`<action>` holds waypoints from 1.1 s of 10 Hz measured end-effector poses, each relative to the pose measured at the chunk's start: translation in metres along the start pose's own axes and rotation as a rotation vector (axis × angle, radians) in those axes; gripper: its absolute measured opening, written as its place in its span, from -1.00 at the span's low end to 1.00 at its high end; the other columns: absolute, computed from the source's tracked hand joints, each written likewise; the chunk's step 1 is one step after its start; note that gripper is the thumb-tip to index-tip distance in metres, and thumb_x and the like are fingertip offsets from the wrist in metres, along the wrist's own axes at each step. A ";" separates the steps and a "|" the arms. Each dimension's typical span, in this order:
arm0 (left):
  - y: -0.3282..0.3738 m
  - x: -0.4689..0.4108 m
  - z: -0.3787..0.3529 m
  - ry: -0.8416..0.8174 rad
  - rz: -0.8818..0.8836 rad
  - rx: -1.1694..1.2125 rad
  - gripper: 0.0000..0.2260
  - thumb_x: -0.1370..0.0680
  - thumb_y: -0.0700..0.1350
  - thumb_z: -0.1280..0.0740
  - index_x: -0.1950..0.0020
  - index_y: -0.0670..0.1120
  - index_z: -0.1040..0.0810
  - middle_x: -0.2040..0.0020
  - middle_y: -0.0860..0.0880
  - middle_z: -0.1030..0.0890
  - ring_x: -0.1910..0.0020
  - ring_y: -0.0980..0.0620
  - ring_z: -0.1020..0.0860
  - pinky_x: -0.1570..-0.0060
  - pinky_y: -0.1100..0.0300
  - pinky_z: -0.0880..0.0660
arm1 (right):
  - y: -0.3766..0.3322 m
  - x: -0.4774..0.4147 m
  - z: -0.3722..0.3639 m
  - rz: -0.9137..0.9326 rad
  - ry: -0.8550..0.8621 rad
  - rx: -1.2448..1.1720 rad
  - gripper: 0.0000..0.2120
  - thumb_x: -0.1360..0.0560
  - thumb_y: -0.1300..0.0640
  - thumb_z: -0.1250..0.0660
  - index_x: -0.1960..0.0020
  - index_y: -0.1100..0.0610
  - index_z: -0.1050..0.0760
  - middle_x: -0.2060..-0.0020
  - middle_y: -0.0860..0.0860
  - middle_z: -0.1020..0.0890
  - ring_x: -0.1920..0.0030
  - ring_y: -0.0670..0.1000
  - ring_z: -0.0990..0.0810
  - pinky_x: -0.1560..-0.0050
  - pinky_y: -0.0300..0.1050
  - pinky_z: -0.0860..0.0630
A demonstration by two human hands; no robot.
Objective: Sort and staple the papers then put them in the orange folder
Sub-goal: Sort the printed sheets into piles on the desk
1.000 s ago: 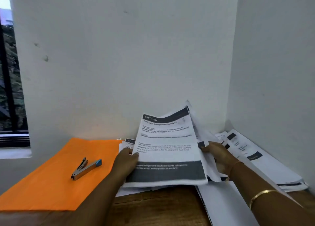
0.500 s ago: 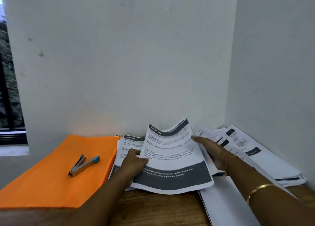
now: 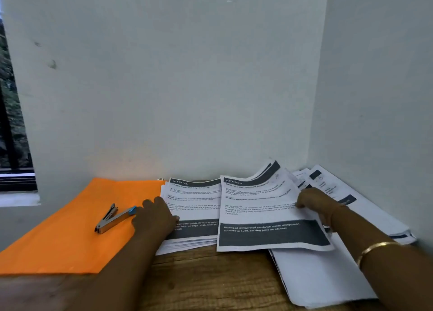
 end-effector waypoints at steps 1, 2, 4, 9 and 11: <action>-0.009 -0.005 0.000 0.004 0.017 0.033 -0.40 -0.47 0.22 -0.32 -0.31 -0.16 -0.29 -0.27 -0.17 -0.38 -0.23 -0.13 -0.43 -0.06 0.11 -0.44 | 0.010 -0.003 -0.002 -0.027 0.024 -0.055 -0.67 -0.52 0.37 -0.17 0.37 0.13 -0.26 0.36 0.02 -0.33 0.37 -0.08 -0.28 0.37 -0.34 -0.27; -0.018 -0.009 -0.003 -0.011 0.040 0.077 -0.41 -0.43 0.25 -0.36 -0.23 -0.15 -0.34 -0.20 -0.15 -0.46 -0.15 -0.09 -0.48 0.08 0.14 -0.43 | 0.016 -0.011 -0.006 -0.006 0.036 -0.059 -0.69 -0.51 0.37 -0.17 0.37 0.15 -0.27 0.37 0.03 -0.33 0.36 -0.05 -0.30 0.37 -0.29 -0.28; -0.029 -0.015 -0.011 -0.053 0.082 0.114 -0.42 -0.41 0.30 -0.35 -0.11 -0.16 -0.34 -0.03 -0.10 -0.55 -0.02 -0.06 -0.55 0.19 0.16 -0.44 | 0.010 -0.008 -0.006 -0.010 0.172 -0.031 -0.81 -0.49 0.30 -0.22 0.30 0.18 -0.33 0.25 0.10 -0.47 0.16 0.09 -0.45 0.27 -0.19 -0.32; -0.026 -0.009 0.023 0.285 0.001 0.213 -0.84 -0.60 -0.19 -0.17 0.04 -0.26 -0.48 -0.04 -0.22 -0.55 -0.02 -0.21 -0.51 0.19 0.12 -0.30 | -0.006 -0.002 0.012 0.068 0.325 -0.012 -0.82 -0.46 0.29 -0.22 0.31 0.18 -0.35 0.27 0.11 -0.49 0.22 0.11 -0.47 0.27 -0.15 -0.32; -0.034 -0.007 0.039 0.404 0.028 0.356 -0.91 -0.57 -0.27 -0.14 0.05 -0.27 -0.42 0.02 -0.27 -0.53 0.07 -0.25 -0.51 0.25 0.06 -0.28 | -0.011 0.000 0.020 0.114 0.376 0.011 -0.79 -0.48 0.30 -0.20 0.33 0.17 -0.33 0.37 0.03 -0.42 0.30 0.03 -0.41 0.42 -0.20 -0.22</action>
Point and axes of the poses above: each hand's wrist, its own x-axis away from the middle knuckle, its own z-axis out of the back of the hand, y = z × x, the point moved 6 cm from there along -x, towards the middle knuckle
